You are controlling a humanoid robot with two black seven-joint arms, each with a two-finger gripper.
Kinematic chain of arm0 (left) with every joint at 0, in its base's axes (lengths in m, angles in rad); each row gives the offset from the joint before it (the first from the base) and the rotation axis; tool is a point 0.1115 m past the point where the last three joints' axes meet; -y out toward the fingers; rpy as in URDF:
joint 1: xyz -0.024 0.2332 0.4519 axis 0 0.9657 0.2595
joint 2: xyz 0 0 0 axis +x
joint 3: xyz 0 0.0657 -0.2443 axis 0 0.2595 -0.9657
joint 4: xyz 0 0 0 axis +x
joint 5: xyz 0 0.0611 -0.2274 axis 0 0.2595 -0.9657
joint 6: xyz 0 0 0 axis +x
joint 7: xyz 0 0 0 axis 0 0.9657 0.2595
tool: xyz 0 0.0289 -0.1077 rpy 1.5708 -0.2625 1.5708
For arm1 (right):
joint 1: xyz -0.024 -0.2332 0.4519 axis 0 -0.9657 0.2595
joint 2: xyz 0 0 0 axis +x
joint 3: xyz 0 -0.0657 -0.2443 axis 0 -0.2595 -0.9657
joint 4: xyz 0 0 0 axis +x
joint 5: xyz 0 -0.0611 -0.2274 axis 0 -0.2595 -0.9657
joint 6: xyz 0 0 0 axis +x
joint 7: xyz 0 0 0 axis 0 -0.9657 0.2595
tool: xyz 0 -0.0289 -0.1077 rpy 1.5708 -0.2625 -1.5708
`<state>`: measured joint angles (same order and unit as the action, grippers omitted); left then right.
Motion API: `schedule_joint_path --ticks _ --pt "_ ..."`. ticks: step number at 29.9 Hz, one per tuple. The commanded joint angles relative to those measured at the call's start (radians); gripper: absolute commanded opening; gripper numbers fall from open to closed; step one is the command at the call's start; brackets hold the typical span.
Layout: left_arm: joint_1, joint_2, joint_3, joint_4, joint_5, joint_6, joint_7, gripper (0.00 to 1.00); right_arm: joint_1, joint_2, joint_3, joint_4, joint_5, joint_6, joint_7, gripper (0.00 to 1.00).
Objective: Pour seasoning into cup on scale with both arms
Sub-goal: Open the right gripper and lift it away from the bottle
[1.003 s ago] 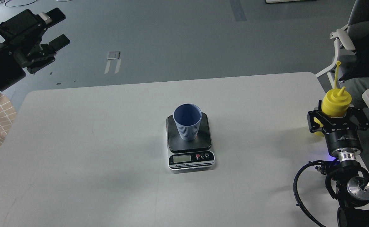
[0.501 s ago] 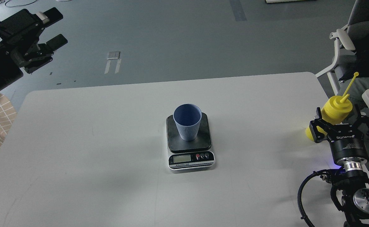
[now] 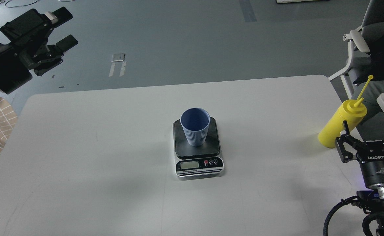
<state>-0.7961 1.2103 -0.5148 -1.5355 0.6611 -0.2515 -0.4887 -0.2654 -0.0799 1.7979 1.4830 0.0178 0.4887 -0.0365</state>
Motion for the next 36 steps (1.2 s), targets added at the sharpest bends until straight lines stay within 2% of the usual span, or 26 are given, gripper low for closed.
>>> schedule_joint_path --ticks 1,5,9,12,16,20,24,29,32,36 --pt "0.000 -0.003 -0.001 0.000 -0.003 0.003 0.000 0.98 0.067 -0.125 0.020 0.042 -0.005 0.000 0.000 0.99" --pt "0.000 -0.003 -0.002 0.001 -0.005 0.029 0.000 0.98 0.253 -0.247 0.017 0.054 -0.097 0.000 -0.002 0.99" --pt "0.000 -0.005 -0.002 0.001 -0.017 0.031 0.000 0.98 0.525 -0.262 0.005 0.017 -0.299 -0.113 -0.003 0.99" --pt "0.000 -0.005 -0.004 0.003 -0.024 0.031 0.000 0.98 0.684 -0.241 -0.031 -0.047 -0.459 -0.140 -0.005 0.99" --pt "0.000 -0.024 -0.048 0.021 -0.124 0.031 0.000 0.98 0.857 -0.189 -0.254 -0.143 -0.652 -0.140 0.003 0.99" --pt "-0.002 -0.057 -0.083 0.077 -0.141 0.034 0.000 0.98 0.923 -0.109 -0.368 -0.223 -0.690 -0.140 0.004 0.99" --pt "-0.021 -0.161 -0.125 0.156 -0.185 0.040 0.000 0.98 0.983 -0.009 -0.425 -0.231 -0.760 -0.136 0.007 0.99" --pt "-0.034 -0.305 -0.139 0.188 -0.227 0.070 0.000 0.98 1.046 0.034 -0.425 -0.233 -0.782 -0.130 0.009 0.99" --pt "-0.050 -0.443 -0.142 0.314 -0.230 0.077 0.000 0.98 1.074 0.038 -0.430 -0.231 -0.783 -0.122 0.012 0.99" --pt "-0.110 -0.583 -0.140 0.419 -0.232 0.067 0.000 0.98 1.078 0.045 -0.427 -0.225 -0.782 -0.117 0.014 0.99"
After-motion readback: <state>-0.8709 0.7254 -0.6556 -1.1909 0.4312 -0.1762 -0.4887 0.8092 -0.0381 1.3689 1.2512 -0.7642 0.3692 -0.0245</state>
